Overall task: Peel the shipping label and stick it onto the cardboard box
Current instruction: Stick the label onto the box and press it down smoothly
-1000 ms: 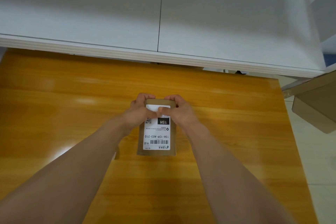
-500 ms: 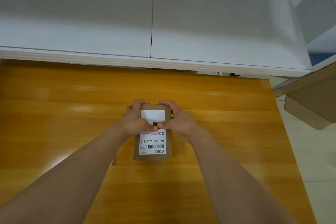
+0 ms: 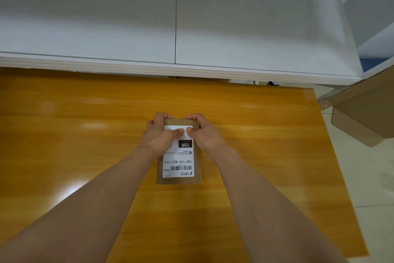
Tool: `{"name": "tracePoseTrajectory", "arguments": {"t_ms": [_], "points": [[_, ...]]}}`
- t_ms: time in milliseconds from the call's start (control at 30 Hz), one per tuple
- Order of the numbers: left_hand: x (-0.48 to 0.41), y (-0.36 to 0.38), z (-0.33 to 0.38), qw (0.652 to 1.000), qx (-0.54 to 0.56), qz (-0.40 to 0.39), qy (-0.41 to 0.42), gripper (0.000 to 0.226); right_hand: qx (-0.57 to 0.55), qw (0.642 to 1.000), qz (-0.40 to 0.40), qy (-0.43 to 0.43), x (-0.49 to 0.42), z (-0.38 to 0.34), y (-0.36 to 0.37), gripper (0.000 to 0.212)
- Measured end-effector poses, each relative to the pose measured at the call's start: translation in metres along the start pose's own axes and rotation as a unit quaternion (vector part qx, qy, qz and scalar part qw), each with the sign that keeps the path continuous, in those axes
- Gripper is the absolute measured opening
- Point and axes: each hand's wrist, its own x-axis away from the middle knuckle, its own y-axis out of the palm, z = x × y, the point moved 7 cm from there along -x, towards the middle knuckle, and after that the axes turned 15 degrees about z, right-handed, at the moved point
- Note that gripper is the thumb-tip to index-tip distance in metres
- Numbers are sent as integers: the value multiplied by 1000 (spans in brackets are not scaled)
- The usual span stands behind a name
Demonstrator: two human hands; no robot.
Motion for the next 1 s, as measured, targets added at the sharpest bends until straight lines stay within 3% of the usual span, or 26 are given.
{"name": "tracePoseTrajectory", "arguments": {"t_ms": [233,367,633,800,900,1000], "points": [[2,-1,7,1000,-15,23,-6,48,14,998,62,7,-1,0,9,24],[1,-2,7,999,-1,27,-19,47,41,998,51,-10,-3,-4,8,23],[1,-12,-5,989,96,61,-97,59,31,998,49,-17,4,-11,-5,47],[1,-26,-23,970,127,116,-173,61,60,996,58,-14,9,-11,-10,47],[3,-32,-32,965,107,131,-201,76,103,993,50,-23,14,-8,-4,56],[8,-33,-39,963,78,116,-229,106,156,986,50,-34,14,-4,-1,67]]}}
